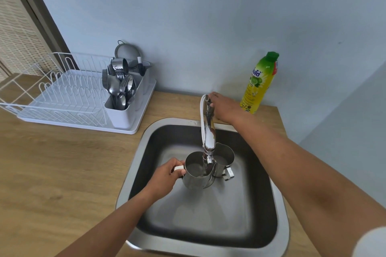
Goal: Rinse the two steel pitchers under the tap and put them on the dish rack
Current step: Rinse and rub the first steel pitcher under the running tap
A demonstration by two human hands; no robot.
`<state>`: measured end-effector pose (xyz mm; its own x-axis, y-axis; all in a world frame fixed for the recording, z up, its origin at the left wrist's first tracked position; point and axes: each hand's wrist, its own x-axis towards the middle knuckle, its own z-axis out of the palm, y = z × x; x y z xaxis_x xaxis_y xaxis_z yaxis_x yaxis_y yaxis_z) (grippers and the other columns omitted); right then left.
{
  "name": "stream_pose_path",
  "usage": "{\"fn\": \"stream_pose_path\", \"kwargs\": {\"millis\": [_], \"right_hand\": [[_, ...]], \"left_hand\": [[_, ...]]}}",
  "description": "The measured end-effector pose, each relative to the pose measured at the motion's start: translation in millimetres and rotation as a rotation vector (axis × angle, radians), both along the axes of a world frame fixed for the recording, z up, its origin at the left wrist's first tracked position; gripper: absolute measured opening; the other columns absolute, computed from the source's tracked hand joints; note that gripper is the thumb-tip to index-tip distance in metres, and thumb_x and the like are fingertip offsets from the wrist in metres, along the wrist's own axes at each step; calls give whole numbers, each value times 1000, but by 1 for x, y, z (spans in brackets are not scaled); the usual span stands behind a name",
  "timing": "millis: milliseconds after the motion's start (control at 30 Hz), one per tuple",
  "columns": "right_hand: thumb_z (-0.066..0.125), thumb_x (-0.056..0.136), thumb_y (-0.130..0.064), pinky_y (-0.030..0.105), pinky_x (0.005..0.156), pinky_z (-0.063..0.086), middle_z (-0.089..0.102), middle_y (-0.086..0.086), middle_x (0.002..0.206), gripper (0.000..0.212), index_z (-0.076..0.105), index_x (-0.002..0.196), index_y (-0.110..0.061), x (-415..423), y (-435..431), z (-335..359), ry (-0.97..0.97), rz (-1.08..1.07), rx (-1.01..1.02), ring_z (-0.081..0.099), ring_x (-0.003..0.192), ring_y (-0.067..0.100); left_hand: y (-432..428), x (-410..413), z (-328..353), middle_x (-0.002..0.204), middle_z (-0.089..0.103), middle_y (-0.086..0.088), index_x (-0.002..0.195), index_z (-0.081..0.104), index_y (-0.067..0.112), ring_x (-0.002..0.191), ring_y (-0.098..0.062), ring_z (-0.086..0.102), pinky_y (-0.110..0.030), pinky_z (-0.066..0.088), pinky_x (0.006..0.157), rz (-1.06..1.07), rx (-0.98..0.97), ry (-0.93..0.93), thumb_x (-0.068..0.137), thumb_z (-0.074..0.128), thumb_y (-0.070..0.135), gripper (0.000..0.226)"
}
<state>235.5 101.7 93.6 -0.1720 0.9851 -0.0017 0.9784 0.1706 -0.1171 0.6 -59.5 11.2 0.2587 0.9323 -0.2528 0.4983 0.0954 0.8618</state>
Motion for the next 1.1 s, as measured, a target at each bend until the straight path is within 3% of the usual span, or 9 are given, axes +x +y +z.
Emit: {"fn": "stream_pose_path", "kwargs": {"millis": [167,267,400,533,600,700,933,1000,1100], "right_hand": [[44,97,-2,35,105,40,16,-1,165,69,16,156,-24,0,-11,-1,202,-68,-87,33,145,24],[44,100,-8,35,116,27,23,7,162,62,19,156,-18,-1,-37,-2,433,-179,1,24,149,23],[48,102,-23,39,111,35,44,7,151,51,35,150,-17,3,-92,-9,679,-311,-74,43,137,24],[45,98,-51,38,97,53,64,8,128,54,51,139,-17,12,-154,-26,878,-330,-478,64,109,18],[47,89,-62,36,93,56,64,4,126,63,54,136,-21,14,-178,-36,888,-321,-616,63,110,17],[72,82,-49,27,93,52,56,-3,132,75,38,146,-32,9,-200,-49,851,-269,-669,57,119,15],[87,68,-24,39,110,42,49,-12,143,95,32,143,-45,-2,-206,-61,717,-312,-373,48,131,15],[87,68,-21,35,109,44,50,-12,140,94,34,143,-43,-1,-205,-60,692,-293,-315,49,127,13],[86,70,-16,33,103,49,52,-14,137,89,36,139,-43,-2,-202,-62,732,-275,-258,54,122,11]], "left_hand": [[-1,0,-4,120,64,6,98,59,10,90,-4,61,-7,44,66,-1,-5,9,97,55,17,8],[-3,0,-3,106,65,7,97,59,10,82,-4,60,-7,44,62,-2,-11,16,97,55,18,8],[-4,-4,-8,91,68,-2,88,59,15,83,-17,61,-37,55,81,6,-99,-50,95,58,21,9],[-9,-3,-11,96,70,-13,89,59,13,92,-27,69,-36,57,82,39,-243,-187,96,57,19,10],[-11,-1,-11,101,72,-15,92,58,9,98,-26,70,-26,56,76,53,-312,-245,97,54,19,11],[-14,5,-12,100,72,-15,93,56,8,99,-26,71,-24,56,76,49,-366,-316,99,52,18,11],[-15,17,-8,94,63,-10,97,55,4,94,-19,58,-32,50,96,-33,-392,-434,96,57,16,13],[-11,16,-6,93,64,-7,99,53,-2,93,-18,55,-35,45,93,-61,-350,-418,92,60,19,23],[-5,19,0,100,67,2,95,52,-5,90,-6,59,-19,46,83,-67,-280,-395,93,59,4,11]]}}
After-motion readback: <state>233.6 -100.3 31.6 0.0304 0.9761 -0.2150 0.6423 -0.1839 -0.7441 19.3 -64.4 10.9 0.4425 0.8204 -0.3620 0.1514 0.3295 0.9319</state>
